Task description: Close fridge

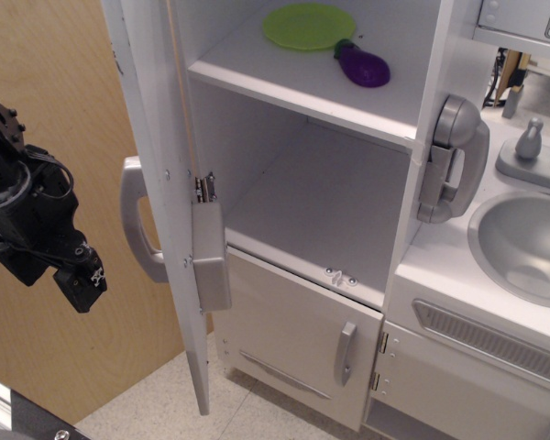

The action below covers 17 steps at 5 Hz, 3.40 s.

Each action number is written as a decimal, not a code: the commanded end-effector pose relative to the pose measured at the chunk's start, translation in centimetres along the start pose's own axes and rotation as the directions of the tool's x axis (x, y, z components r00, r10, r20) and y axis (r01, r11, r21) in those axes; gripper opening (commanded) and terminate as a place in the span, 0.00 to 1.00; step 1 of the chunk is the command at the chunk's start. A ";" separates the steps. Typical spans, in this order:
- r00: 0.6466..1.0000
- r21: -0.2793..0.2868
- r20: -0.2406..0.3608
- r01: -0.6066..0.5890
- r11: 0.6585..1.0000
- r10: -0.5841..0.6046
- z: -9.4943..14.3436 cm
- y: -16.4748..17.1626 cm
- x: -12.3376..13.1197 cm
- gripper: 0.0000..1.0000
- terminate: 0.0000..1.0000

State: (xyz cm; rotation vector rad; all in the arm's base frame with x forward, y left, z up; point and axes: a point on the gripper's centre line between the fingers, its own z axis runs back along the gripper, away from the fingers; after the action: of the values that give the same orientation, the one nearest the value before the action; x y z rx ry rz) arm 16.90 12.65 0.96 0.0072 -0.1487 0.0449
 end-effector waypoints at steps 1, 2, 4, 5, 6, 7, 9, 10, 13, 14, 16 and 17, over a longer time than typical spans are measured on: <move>1.000 0.000 0.000 0.000 1.000 0.000 0.0 0.0 0.0 1.00 0.00; 0.999 0.036 0.037 -0.037 0.999 0.035 1.6 1.4 1.9 1.00 0.00; 0.986 0.070 0.091 -0.148 0.987 0.141 6.0 4.1 6.1 1.00 0.00; 0.983 0.101 0.108 -0.160 0.982 0.149 8.1 4.0 7.7 1.00 0.00; 0.980 0.075 0.146 -0.146 0.986 0.134 8.8 2.5 8.6 1.00 0.00; 0.973 0.051 0.189 -0.147 0.988 0.135 9.7 0.5 9.8 1.00 0.00; 0.980 0.026 0.159 -0.128 0.991 0.122 10.2 -3.1 11.2 1.00 0.00; 0.976 0.031 0.171 -0.143 0.989 0.135 10.0 -4.1 11.9 1.00 0.00; 0.969 -0.009 0.150 -0.198 0.980 0.197 10.0 -6.4 16.0 1.00 0.00; 0.965 -0.016 0.132 -0.225 0.974 0.225 9.7 -7.4 18.2 1.00 0.00; 0.955 -0.027 0.126 -0.269 0.963 0.270 9.6 -8.1 21.2 1.00 0.00; 0.952 -0.029 0.119 -0.280 0.959 0.282 9.5 -8.2 22.1 1.00 0.00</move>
State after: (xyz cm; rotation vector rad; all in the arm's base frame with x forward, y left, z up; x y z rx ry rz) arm 37.20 5.04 11.66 -0.0245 -0.2107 0.3354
